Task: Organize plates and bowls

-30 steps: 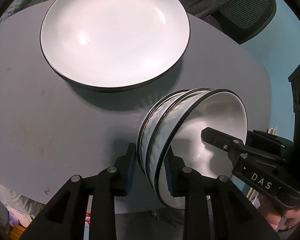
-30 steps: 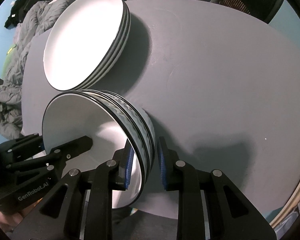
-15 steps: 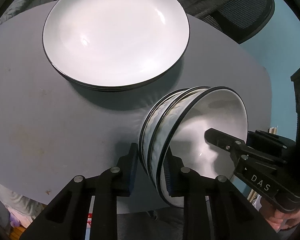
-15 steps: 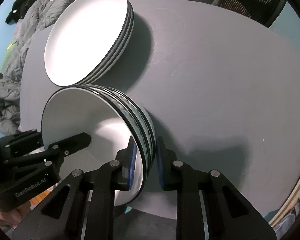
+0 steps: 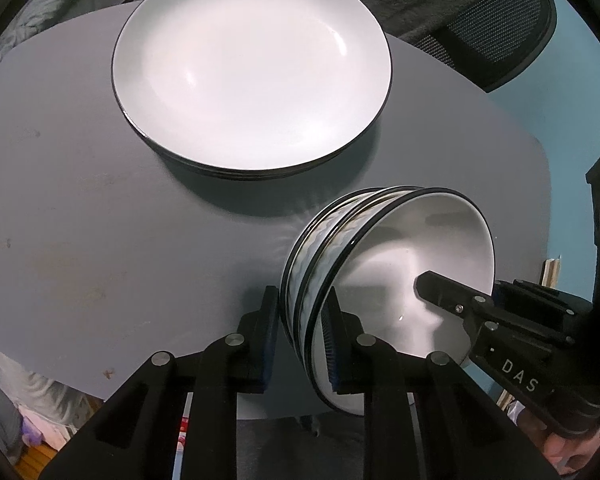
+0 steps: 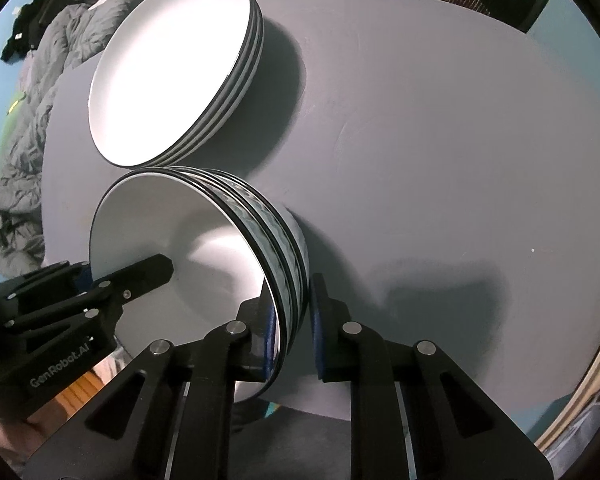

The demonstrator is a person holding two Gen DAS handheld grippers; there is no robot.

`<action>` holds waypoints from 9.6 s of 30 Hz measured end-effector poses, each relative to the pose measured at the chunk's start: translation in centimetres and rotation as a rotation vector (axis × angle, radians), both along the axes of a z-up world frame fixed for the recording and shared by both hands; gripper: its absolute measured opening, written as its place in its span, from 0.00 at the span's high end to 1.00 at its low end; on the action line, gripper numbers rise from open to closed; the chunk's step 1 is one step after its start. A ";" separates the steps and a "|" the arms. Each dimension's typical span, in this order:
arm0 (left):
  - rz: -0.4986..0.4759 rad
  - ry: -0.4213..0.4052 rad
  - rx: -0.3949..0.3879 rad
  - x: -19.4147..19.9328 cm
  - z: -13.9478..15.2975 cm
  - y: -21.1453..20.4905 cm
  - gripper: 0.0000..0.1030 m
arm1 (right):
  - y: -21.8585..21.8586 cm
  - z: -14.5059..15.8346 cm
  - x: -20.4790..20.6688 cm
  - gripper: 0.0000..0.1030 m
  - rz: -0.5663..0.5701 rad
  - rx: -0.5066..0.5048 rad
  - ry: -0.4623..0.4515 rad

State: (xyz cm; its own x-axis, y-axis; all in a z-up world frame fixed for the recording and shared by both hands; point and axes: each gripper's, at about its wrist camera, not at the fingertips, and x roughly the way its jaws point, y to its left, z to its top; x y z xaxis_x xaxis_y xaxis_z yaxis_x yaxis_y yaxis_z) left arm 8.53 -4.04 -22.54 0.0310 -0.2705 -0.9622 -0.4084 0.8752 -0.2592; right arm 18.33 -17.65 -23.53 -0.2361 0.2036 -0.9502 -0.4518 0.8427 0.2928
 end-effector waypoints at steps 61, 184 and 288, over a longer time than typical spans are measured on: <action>0.057 -0.005 -0.003 -0.5 -0.1 2.9 0.73 | -0.4 0.2 1.2 0.83 0.031 0.019 0.018; 0.055 -0.453 0.313 3.5 20.8 8.7 0.20 | 4.6 21.0 7.0 0.35 -0.006 0.111 -0.545; 0.115 -0.548 0.391 -1.5 27.5 5.8 0.15 | 1.2 27.8 0.9 0.34 -0.100 0.140 -0.609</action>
